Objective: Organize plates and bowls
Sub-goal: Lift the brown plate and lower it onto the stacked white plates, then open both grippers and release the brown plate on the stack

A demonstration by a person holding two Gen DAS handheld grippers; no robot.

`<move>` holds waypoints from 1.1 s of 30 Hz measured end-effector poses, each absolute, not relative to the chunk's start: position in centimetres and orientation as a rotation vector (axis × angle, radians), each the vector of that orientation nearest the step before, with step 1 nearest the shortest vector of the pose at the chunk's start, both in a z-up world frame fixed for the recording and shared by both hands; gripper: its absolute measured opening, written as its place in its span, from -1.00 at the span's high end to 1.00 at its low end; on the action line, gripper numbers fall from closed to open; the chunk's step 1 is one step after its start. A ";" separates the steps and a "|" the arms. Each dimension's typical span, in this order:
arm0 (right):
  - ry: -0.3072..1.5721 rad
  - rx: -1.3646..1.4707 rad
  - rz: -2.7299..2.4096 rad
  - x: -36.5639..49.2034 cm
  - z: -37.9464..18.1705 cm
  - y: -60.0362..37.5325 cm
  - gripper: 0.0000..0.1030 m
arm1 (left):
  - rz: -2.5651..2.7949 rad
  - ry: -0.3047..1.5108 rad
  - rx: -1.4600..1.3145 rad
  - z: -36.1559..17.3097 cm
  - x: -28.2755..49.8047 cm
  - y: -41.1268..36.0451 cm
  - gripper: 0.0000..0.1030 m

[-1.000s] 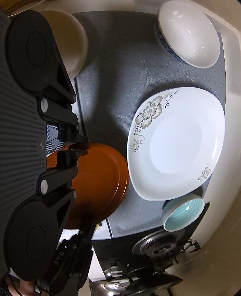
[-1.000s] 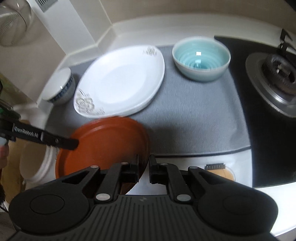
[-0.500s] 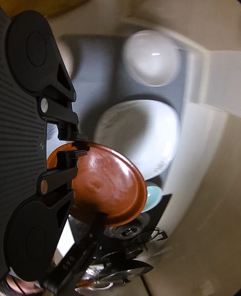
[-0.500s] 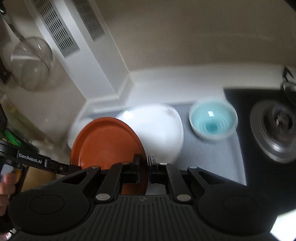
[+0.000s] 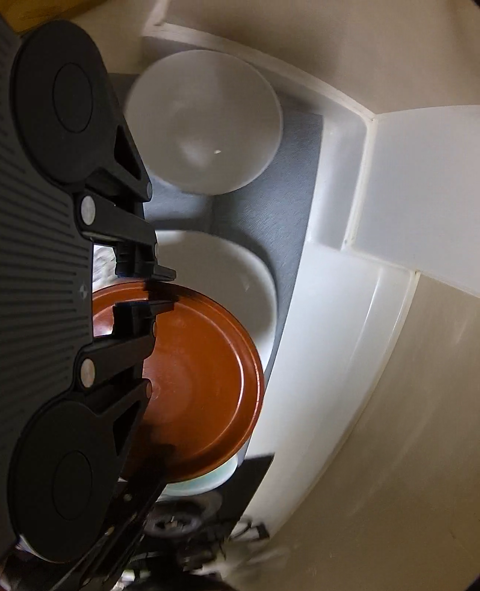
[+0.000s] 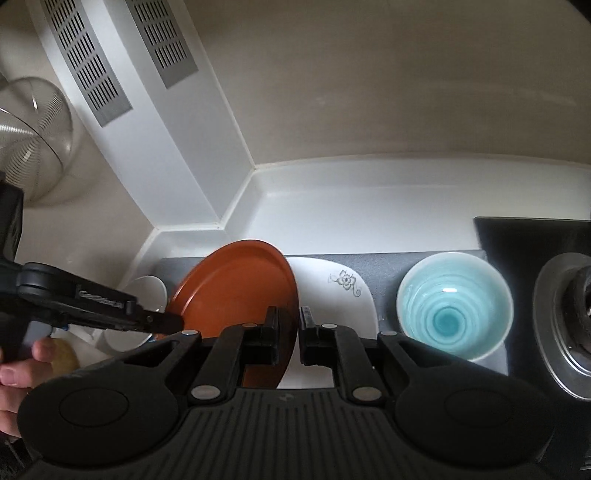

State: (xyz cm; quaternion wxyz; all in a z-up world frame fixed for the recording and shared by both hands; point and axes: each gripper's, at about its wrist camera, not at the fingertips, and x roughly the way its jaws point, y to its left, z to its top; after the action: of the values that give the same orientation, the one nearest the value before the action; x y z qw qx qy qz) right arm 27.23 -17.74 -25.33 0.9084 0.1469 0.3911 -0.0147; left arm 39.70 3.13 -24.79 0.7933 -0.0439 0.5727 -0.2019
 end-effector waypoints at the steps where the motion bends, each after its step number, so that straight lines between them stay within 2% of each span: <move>1: 0.808 0.289 -0.043 27.6 -25.9 -17.7 0.74 | -0.435 1.230 -0.090 -25.3 40.0 2.9 0.82; 8: 0.826 0.254 -0.101 29.6 -30.1 -18.3 0.76 | -0.425 1.240 -0.116 -29.3 42.0 2.1 0.83; 16: 0.890 0.260 -0.146 29.1 -33.6 -18.5 0.76 | -0.454 1.191 -0.095 -31.1 41.9 1.7 0.84; 23: 0.850 0.270 -0.165 26.1 -32.2 -19.6 0.72 | -0.476 1.212 -0.099 -30.7 40.9 3.3 0.84; 25: 0.853 0.259 -0.195 25.4 -31.8 -20.2 0.61 | -0.480 1.211 -0.084 -30.1 40.0 4.2 0.83; 33: 0.869 0.403 -0.193 24.1 -32.8 -21.9 0.60 | -0.463 1.195 -0.021 -29.3 36.0 6.7 0.81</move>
State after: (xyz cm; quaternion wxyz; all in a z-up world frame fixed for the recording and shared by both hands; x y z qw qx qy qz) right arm 24.13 -21.93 -32.84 0.8830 0.1935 0.4174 -0.0926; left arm 35.96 6.68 -29.30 0.8016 -0.0099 0.5574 -0.2162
